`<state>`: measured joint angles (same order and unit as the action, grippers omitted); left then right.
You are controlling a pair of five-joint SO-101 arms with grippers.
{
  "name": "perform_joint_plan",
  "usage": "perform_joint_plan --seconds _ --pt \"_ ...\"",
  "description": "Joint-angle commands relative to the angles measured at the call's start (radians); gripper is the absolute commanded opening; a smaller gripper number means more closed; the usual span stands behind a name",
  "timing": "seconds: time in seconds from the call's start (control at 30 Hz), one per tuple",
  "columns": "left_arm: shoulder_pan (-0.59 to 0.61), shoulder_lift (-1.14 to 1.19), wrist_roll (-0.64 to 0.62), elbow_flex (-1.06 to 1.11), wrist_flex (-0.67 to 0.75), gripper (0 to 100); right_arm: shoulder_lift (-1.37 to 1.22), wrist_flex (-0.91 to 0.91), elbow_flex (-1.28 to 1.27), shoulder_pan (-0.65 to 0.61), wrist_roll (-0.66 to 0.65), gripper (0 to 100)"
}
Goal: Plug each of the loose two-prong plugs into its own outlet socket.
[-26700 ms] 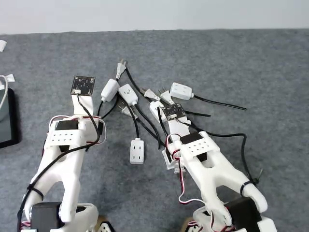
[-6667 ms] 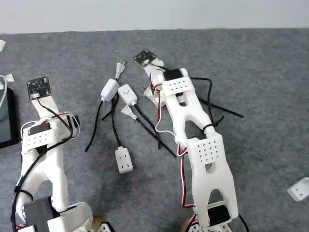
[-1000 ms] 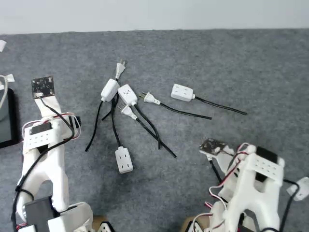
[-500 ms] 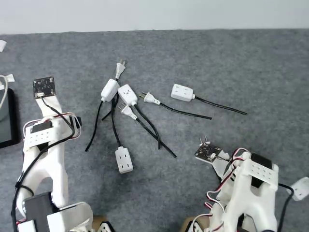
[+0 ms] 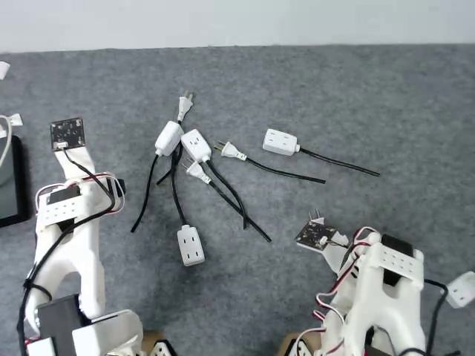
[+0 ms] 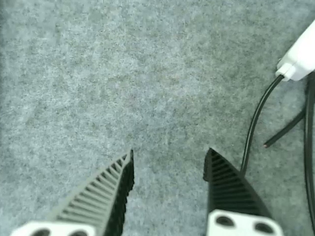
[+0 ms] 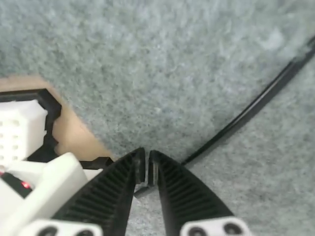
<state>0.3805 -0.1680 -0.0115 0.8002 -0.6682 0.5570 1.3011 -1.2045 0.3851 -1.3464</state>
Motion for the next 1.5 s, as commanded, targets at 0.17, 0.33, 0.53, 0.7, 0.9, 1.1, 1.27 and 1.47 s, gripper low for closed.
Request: perform_joint_plan --seconds 0.17,0.33,0.53,0.7,0.9,1.1,1.27,1.47 --pt "-0.011 -0.003 0.014 -0.051 -0.005 22 0.007 0.166 0.149 -0.002 0.002 5.8" --pt "-0.011 -0.005 0.014 -0.051 -0.005 22 0.007 0.191 0.180 -0.002 0.037 17.3" --pt "-0.011 -0.005 0.014 -0.051 -0.005 22 -0.002 0.071 0.133 0.038 0.035 17.8" --pt "-0.011 -0.005 0.014 -0.050 -0.005 22 -0.004 -0.074 0.032 0.036 0.035 17.8" --pt "-0.011 -0.005 0.014 -0.050 -0.006 22 -0.004 -0.131 -0.023 0.039 0.035 17.5" --pt "-0.011 -0.005 0.014 -0.048 -0.006 22 -0.004 -0.131 -0.028 0.039 0.034 1.3" --pt "-0.011 -0.005 0.014 -0.048 -0.006 22 0.007 -0.102 -0.017 0.062 0.034 0.9" --pt "-0.011 -0.005 0.014 -0.048 -0.006 22 0.007 0.101 0.192 0.067 0.040 0.9"
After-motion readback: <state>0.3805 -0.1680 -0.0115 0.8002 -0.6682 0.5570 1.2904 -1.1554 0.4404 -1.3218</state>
